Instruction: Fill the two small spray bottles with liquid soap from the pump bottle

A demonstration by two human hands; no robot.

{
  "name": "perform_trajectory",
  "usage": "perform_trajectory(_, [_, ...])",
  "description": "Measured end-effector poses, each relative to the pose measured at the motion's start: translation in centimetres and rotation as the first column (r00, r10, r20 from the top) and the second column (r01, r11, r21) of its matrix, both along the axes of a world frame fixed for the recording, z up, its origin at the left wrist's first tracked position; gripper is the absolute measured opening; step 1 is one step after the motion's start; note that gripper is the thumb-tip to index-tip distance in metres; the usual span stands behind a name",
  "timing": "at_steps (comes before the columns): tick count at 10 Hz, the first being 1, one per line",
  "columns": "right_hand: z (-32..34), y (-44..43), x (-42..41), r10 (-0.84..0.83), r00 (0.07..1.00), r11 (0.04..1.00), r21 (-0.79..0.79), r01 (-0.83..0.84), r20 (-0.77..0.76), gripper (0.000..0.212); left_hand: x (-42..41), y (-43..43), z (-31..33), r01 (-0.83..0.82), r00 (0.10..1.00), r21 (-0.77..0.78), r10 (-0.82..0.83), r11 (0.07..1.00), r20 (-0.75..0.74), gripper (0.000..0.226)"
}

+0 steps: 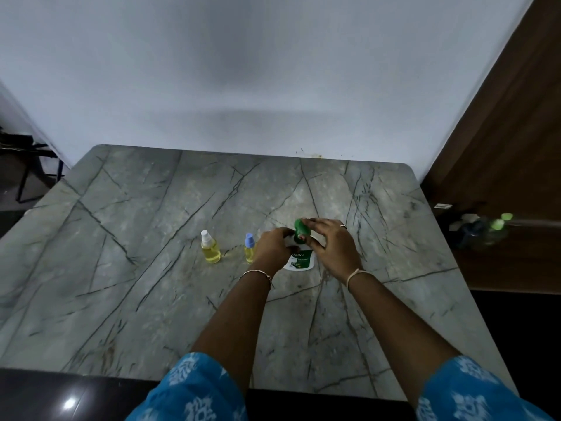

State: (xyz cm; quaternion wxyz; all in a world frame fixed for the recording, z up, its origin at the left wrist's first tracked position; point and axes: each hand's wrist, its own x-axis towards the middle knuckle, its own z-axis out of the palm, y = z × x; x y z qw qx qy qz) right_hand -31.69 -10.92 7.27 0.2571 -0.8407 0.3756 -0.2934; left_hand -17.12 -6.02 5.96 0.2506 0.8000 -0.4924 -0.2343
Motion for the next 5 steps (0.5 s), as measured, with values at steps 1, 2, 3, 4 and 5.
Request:
perform_trajectory(1, [0.1, 0.5, -0.2, 0.003, 1.000, 1.000, 0.000, -0.003, -0.016, 0.046, -0.1, 0.3, 0.3, 0.031, 0.999, 0.002, -0.031, 1.000, 0.020, 0.047])
perform_trajectory(2, [0.5, 0.5, -0.2, -0.022, 0.999, 1.000, -0.005, 0.022, -0.030, 0.050, 0.2, 0.6, 0.8, 0.051, 0.998, 0.014, -0.052, 0.999, 0.043, 0.059])
perform_trajectory(3, [1.8, 0.2, -0.4, -0.058, 0.998, 0.998, -0.037, 0.056, -0.040, 0.049, 0.6, 1.1, 2.4, 0.037, 0.997, 0.006, -0.037, 0.999, 0.072, 0.067])
perform_trajectory(4, [3.7, -0.4, -0.3, -0.088, 0.984, 0.983, -0.173, 0.061, -0.153, 0.055, 1.0, 1.8, 4.9, 0.025, 0.973, -0.079, -0.007, 0.997, 0.230, 0.065])
perform_trajectory(5, [7.0, -1.1, 0.3, -0.164, 0.960, 0.946, -0.312, 0.088, -0.226, 0.065, 1.1, 2.3, 8.5, 0.023, 0.926, -0.205, 0.056, 0.978, 0.374, 0.067])
